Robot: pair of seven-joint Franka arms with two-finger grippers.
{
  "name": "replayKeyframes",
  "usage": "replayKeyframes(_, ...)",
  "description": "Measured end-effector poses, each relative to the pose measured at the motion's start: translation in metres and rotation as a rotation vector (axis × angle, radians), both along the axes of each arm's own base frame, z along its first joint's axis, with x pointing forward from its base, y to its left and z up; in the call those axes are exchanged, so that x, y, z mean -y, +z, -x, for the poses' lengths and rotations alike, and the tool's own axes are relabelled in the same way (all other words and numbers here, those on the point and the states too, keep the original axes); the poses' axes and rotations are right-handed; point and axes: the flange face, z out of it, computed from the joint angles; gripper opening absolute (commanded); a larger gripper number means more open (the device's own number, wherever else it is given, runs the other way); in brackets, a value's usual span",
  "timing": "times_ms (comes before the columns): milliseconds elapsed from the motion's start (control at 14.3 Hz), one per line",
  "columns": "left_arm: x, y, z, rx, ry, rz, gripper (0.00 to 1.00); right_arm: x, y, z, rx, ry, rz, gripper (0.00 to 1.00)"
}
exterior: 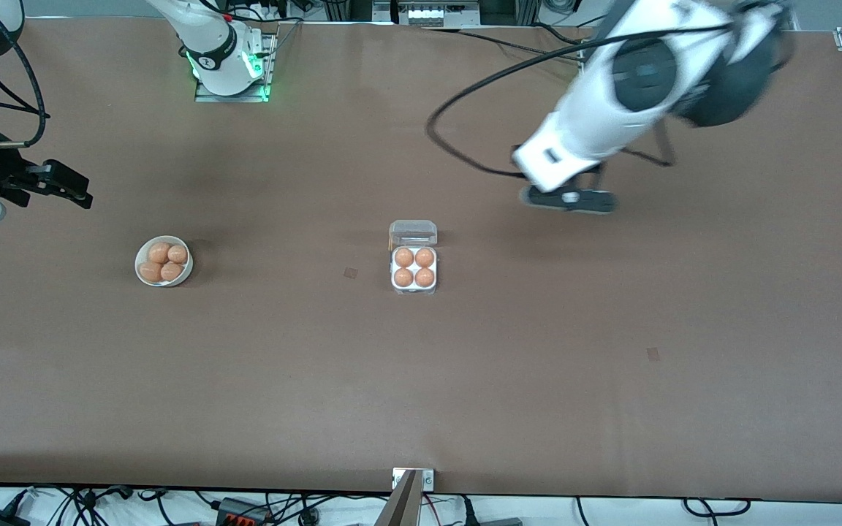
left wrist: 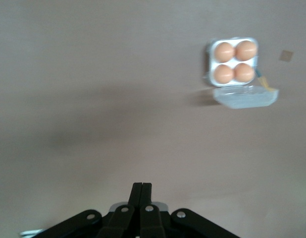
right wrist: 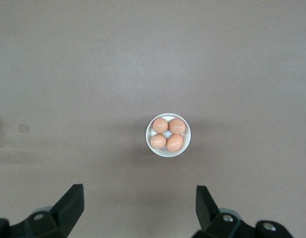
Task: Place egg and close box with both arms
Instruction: 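Reach the left gripper toward the open lid of the egg box, then push the lid over the eggs with the left gripper to close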
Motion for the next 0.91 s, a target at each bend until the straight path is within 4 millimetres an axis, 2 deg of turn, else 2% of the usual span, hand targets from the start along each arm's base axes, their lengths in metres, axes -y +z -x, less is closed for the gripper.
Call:
replayKeyframes(210, 0.067, -0.044, 0.023, 0.045, 0.018, 0.025, 0.01, 0.000, 0.002, 0.000, 0.004, 0.000, 0.000, 1.00)
replayKeyframes(421, 0.119, -0.089, 0.053, 0.079, 0.027, 0.038, 0.01, 0.001, 0.002, 0.000, 0.004, -0.001, 0.000, 1.00)
replayKeyframes(701, 0.159, -0.139, 0.072, 0.138, 0.020, 0.020, 0.01, 0.000, 0.004, 0.000, 0.008, -0.001, 0.000, 1.00)
replayKeyframes(912, 0.173, -0.181, 0.069, 0.229, -0.023, 0.010, 0.01, 0.000, 0.004, 0.000, 0.008, -0.001, 0.000, 1.00)
